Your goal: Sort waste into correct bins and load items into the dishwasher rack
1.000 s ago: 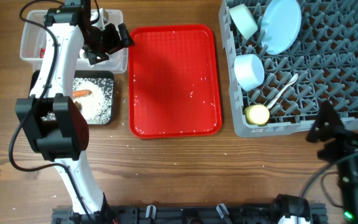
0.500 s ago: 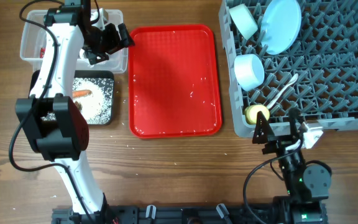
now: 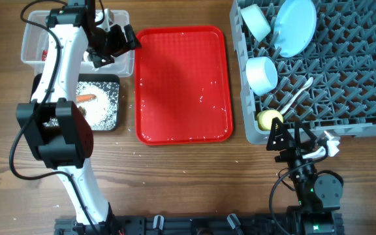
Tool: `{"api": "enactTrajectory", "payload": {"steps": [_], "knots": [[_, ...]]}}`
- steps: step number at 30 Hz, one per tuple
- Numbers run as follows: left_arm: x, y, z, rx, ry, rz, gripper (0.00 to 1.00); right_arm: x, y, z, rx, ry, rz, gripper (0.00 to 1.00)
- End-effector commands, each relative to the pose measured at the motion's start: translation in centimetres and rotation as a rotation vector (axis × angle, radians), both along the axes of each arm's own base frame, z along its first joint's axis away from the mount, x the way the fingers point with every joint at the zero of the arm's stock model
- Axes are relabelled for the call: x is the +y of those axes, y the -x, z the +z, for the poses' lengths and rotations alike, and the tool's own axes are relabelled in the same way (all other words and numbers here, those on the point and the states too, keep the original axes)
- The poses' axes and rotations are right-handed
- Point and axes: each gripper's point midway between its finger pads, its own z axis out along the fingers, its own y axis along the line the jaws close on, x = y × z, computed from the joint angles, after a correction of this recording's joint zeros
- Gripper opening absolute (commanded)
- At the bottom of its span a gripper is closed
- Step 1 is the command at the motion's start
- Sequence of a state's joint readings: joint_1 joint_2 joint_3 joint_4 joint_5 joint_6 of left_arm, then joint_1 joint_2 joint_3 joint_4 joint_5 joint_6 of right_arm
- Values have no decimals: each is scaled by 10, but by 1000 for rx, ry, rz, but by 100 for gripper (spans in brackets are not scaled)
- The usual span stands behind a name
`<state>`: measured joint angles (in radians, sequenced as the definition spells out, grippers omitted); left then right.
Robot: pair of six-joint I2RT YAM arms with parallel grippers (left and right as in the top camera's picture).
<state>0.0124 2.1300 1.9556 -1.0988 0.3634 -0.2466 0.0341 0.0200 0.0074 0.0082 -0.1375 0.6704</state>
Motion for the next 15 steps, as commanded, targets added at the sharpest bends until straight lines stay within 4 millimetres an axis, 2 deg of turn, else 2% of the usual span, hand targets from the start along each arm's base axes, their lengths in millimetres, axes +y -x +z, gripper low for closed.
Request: {"api": "enactTrajectory", "payload": {"steps": [1, 6, 11, 15], "knots": [[0, -2, 8, -18, 0, 7, 100, 0, 0, 0, 14, -93, -4, 100], [0, -2, 8, -18, 0, 7, 100, 0, 0, 0, 30, -188, -4, 100], [0, -1, 7, -11, 0, 7, 100, 0, 0, 0, 65, -392, -5, 100], [0, 20, 10, 57, -12, 2, 100, 0, 0, 0, 105, -626, -5, 100]]}}
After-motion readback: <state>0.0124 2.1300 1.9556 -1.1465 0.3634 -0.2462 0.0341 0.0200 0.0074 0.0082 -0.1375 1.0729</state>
